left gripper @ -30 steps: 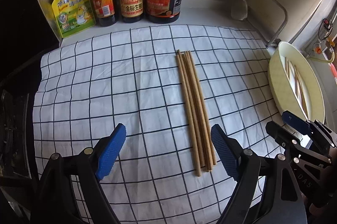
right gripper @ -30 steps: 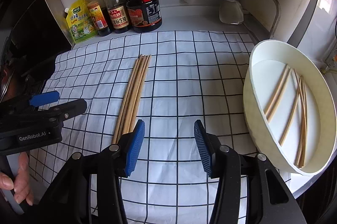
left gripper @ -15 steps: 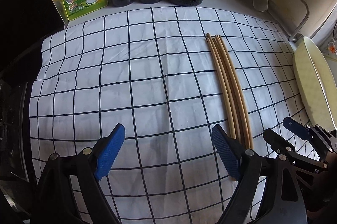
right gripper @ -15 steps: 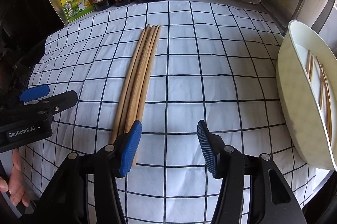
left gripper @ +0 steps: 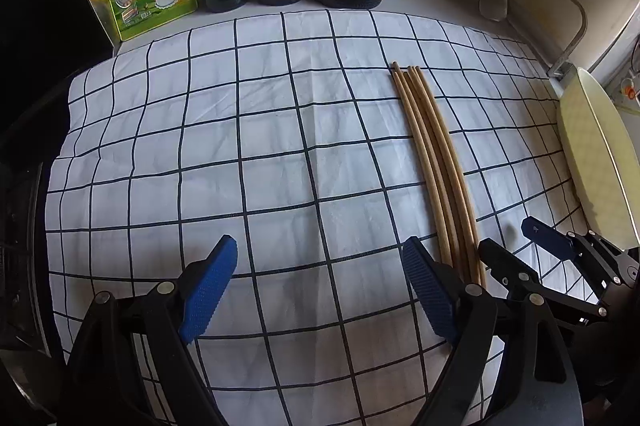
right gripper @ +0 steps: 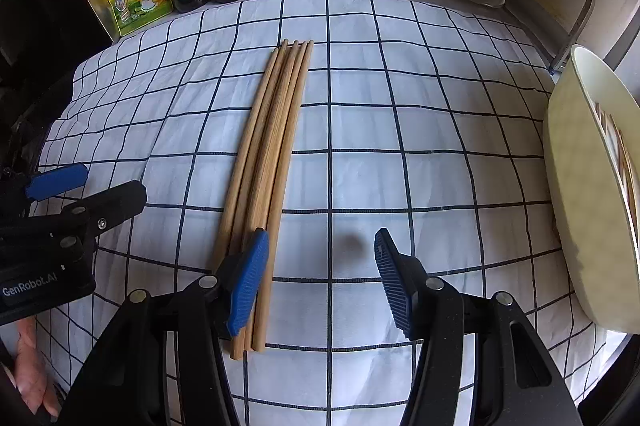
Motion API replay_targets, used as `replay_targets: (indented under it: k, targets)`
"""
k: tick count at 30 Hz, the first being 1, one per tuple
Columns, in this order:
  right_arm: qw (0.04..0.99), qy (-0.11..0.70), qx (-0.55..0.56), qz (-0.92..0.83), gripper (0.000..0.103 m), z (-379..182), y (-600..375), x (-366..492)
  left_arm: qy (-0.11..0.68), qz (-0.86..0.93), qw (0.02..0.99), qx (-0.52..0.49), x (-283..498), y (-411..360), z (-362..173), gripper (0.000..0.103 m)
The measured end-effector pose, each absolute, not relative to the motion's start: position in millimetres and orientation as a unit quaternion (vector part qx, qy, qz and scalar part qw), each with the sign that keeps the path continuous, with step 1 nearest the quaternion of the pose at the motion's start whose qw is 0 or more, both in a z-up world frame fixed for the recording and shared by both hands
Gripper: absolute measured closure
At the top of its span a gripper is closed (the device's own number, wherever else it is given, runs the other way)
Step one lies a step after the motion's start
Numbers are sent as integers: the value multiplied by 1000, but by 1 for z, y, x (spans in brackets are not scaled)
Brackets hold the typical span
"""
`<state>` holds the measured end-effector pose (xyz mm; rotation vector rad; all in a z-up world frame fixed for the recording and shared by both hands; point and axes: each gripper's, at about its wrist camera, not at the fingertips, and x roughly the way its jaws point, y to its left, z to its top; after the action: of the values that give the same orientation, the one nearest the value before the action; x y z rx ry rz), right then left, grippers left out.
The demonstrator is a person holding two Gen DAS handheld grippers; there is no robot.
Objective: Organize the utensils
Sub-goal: 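Push one chopstick apart from the row with the right tool fingers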
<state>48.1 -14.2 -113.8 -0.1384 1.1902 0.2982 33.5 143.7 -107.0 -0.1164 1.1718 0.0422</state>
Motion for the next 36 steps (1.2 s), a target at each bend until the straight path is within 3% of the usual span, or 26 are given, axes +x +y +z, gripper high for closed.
replay_targets:
  k: [36]
  targets:
    - [830, 538, -91, 117, 50, -121, -38, 54, 559, -11, 828, -39, 37, 110, -121, 20]
